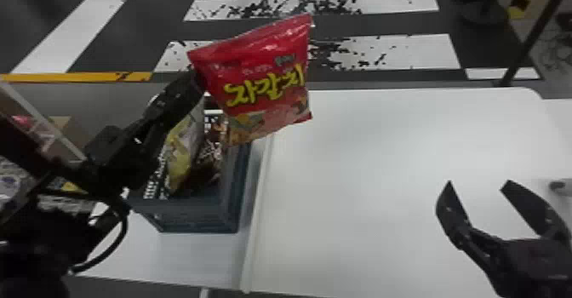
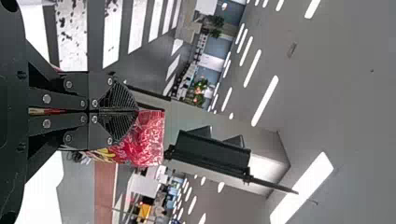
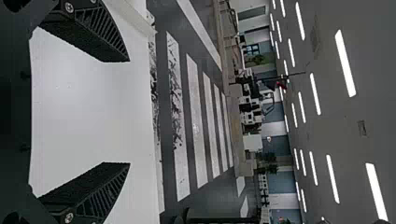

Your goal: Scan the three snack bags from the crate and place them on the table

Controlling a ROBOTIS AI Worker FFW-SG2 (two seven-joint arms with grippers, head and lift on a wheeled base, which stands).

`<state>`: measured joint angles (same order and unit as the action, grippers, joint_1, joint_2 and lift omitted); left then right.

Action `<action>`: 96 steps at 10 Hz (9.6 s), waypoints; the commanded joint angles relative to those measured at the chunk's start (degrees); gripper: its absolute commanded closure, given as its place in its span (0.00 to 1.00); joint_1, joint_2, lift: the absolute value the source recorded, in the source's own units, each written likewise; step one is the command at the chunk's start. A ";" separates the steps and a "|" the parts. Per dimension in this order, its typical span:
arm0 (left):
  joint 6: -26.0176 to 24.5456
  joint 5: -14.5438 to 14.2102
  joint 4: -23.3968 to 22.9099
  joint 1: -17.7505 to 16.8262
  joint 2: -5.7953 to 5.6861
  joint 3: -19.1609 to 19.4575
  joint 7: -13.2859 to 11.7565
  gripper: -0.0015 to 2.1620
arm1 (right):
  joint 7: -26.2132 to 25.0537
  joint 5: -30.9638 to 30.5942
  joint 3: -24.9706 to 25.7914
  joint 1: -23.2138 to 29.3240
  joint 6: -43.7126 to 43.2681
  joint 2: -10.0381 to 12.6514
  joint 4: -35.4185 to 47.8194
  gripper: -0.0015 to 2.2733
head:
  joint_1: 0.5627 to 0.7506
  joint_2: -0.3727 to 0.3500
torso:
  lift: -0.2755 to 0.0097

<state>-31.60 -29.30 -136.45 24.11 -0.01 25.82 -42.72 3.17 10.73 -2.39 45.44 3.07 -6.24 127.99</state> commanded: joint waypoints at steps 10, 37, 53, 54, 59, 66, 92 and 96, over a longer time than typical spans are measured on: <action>0.00 -5.50 33.09 -11.01 0.16 -22.04 3.43 0.81 | -0.01 1.40 1.68 0.44 -2.23 0.26 0.15 0.04 | 0.70 0.34 | 0.75; 5.45 10.76 10.94 -0.11 0.16 -28.46 25.06 0.01 | 0.43 2.80 3.18 2.28 -0.30 -0.09 0.94 0.03 | 0.70 0.17 | 0.75; 21.09 19.46 4.00 20.89 -3.59 -25.73 30.59 0.01 | 3.42 -17.76 1.51 -0.62 9.90 -3.34 3.23 0.04 | 0.70 0.40 | 0.75; 21.09 19.46 4.00 20.89 -3.77 -25.73 30.59 0.01 | 3.51 -20.84 -0.60 -0.36 12.54 -4.57 3.49 0.04 | 0.70 0.41 | 0.75; 20.92 18.76 5.14 19.75 -3.94 -25.29 30.24 0.01 | 3.51 -28.84 -7.28 0.08 21.15 -10.99 0.59 0.04 | 0.70 0.52 | 0.75; 20.92 18.76 6.98 18.69 -3.85 -25.47 29.80 0.01 | 3.33 -31.91 -10.27 -2.90 22.73 -12.39 -7.15 0.04 | 0.70 0.46 | 0.75; 22.50 18.85 6.37 19.22 -6.14 -28.72 28.57 0.01 | 23.11 54.31 40.00 -24.26 75.11 -0.62 -19.89 0.99 | 0.70 0.33 | 0.75; 22.32 18.93 6.19 19.48 -7.11 -28.89 28.75 0.01 | 23.02 52.81 41.50 -26.63 74.94 -0.88 -27.71 0.99 | 0.70 0.23 | 0.75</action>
<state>-9.28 -10.42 -130.20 43.47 -6.99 -3.14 -13.97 26.22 63.71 38.99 19.03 78.20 -7.12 101.07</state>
